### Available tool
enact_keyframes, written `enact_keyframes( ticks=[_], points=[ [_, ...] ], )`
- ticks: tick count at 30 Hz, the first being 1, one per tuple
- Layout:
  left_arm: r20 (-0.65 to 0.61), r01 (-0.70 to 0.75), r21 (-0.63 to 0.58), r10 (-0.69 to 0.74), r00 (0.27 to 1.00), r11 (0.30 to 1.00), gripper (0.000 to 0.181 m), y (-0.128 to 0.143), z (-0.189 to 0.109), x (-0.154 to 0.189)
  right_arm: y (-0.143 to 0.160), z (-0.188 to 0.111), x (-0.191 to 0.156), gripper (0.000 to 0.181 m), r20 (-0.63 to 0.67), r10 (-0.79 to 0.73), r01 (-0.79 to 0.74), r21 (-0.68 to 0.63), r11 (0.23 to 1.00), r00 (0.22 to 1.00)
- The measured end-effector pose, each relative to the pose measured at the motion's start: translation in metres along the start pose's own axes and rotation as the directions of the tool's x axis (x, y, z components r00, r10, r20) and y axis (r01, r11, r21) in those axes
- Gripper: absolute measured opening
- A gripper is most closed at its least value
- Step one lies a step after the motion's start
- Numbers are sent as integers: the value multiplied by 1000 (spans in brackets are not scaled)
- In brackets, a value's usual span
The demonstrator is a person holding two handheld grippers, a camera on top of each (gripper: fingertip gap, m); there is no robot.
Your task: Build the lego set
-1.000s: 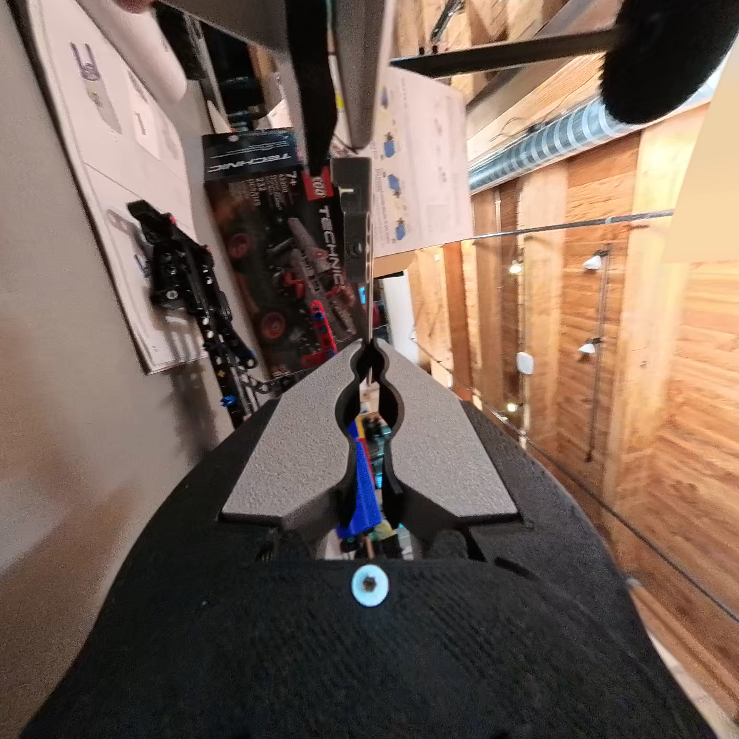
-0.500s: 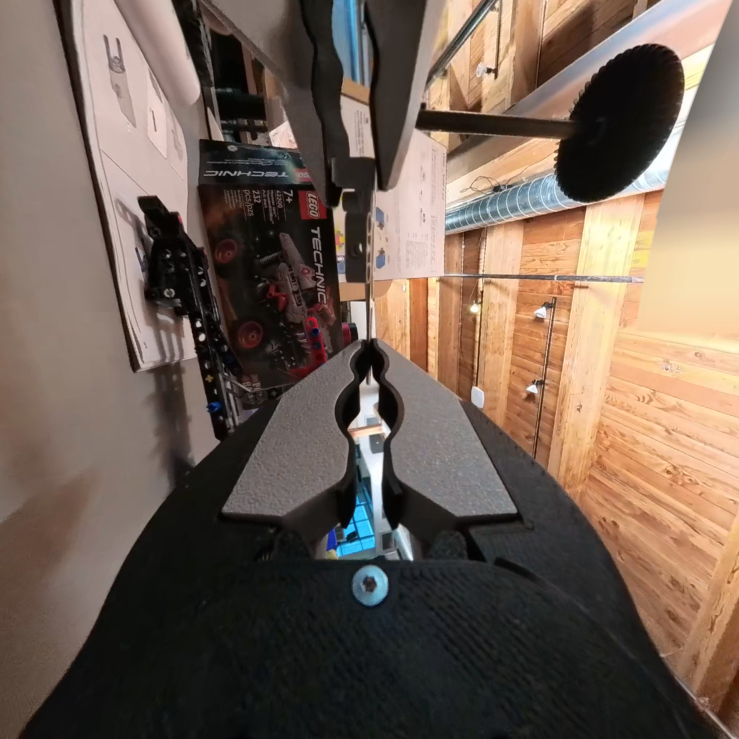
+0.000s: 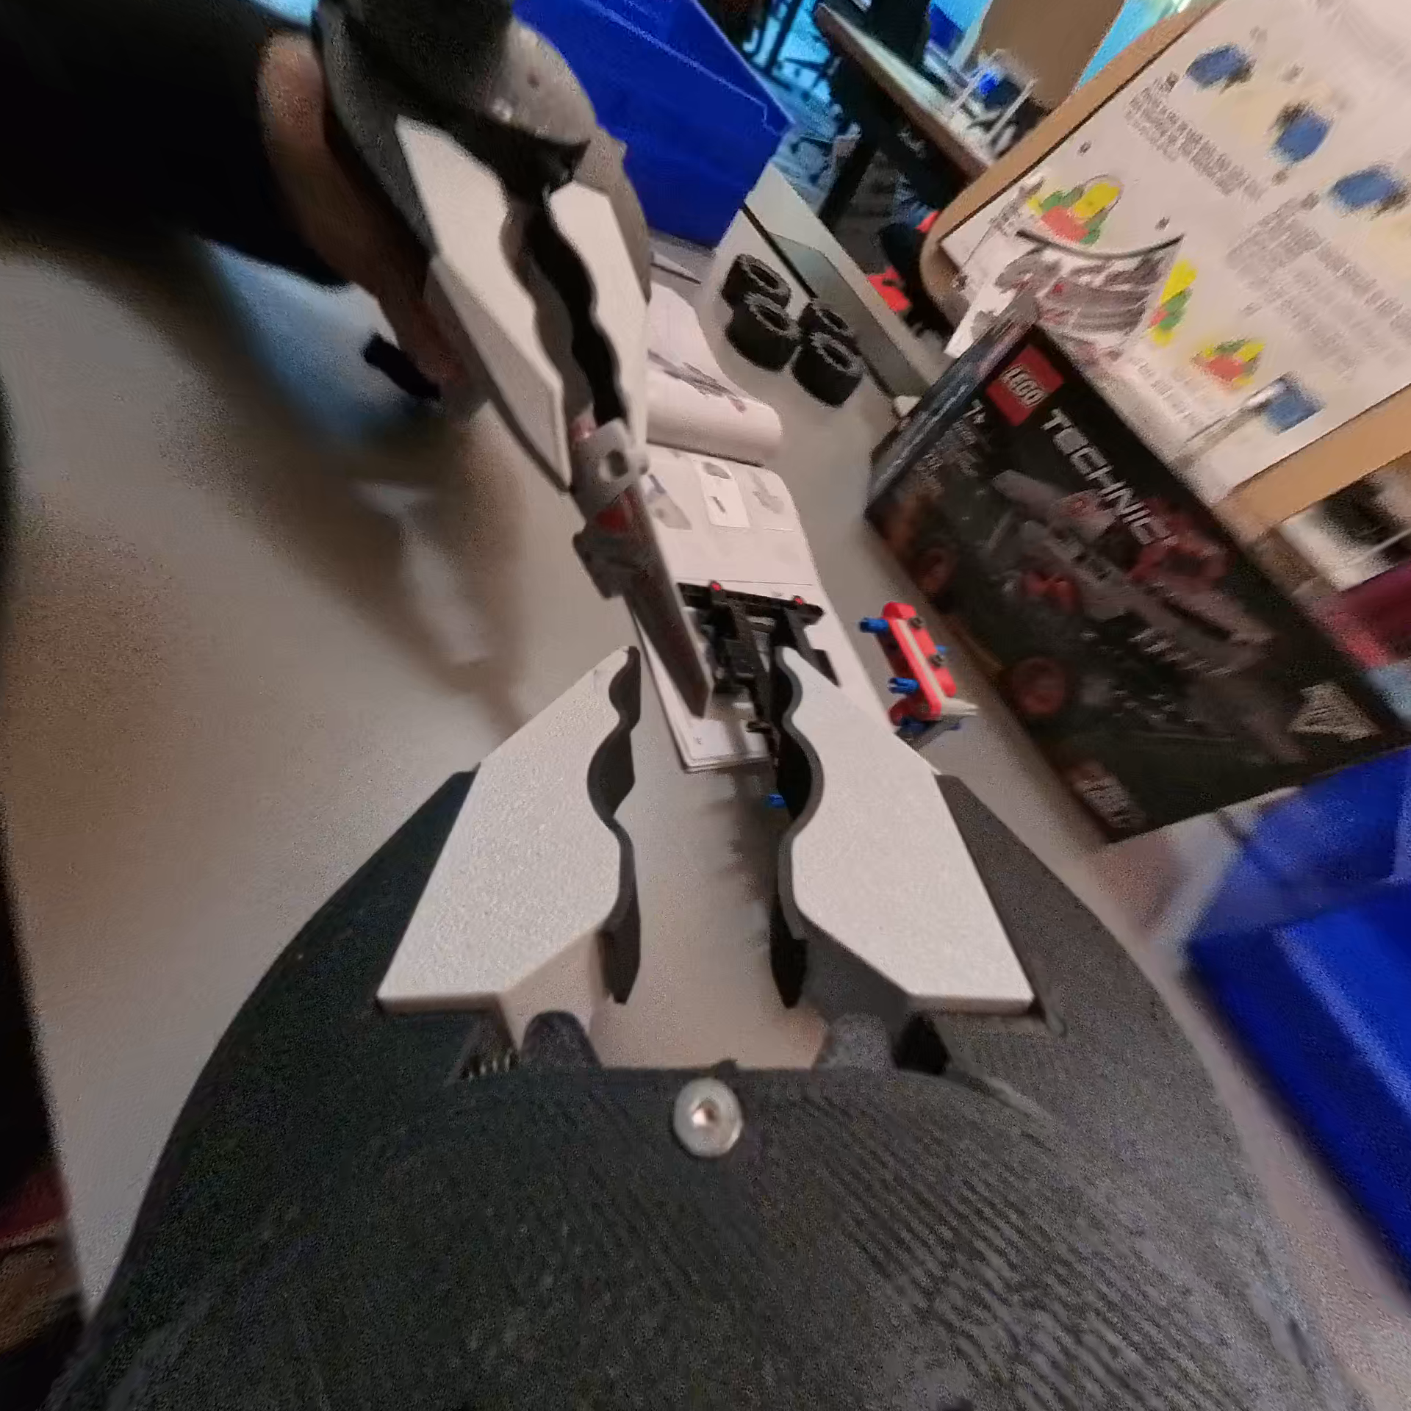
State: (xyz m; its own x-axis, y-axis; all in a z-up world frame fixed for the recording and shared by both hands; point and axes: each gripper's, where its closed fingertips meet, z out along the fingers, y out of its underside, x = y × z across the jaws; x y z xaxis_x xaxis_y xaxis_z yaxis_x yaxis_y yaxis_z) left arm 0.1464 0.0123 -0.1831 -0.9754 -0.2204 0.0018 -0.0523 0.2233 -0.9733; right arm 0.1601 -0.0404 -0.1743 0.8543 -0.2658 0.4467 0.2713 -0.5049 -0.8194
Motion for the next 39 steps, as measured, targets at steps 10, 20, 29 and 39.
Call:
enact_keyframes(
  ticks=[10, 20, 29, 39],
  points=[
    [-62, -158, 28, 159, 985, 987, 13, -3, 1, 18, 7, 20, -34, 8, 225, 36, -27, -42, 999, 974],
    [73, -258, -34, 260, 963, 966, 22, 7, -2, -1, 17, 27, -20, 0, 74, -305, 312, -108, 944, 949],
    [170, -476, -164, 500, 849, 864, 26, 17, 6, -8, 16, 20, -15, 0, 33, -450, 449, -168, 878, 893],
    [238, -632, -152, 649, 723, 760, 13, 5, 9, -4, 16, 20, -17, 0, 47, -521, 518, -208, 830, 853]
  ],
)
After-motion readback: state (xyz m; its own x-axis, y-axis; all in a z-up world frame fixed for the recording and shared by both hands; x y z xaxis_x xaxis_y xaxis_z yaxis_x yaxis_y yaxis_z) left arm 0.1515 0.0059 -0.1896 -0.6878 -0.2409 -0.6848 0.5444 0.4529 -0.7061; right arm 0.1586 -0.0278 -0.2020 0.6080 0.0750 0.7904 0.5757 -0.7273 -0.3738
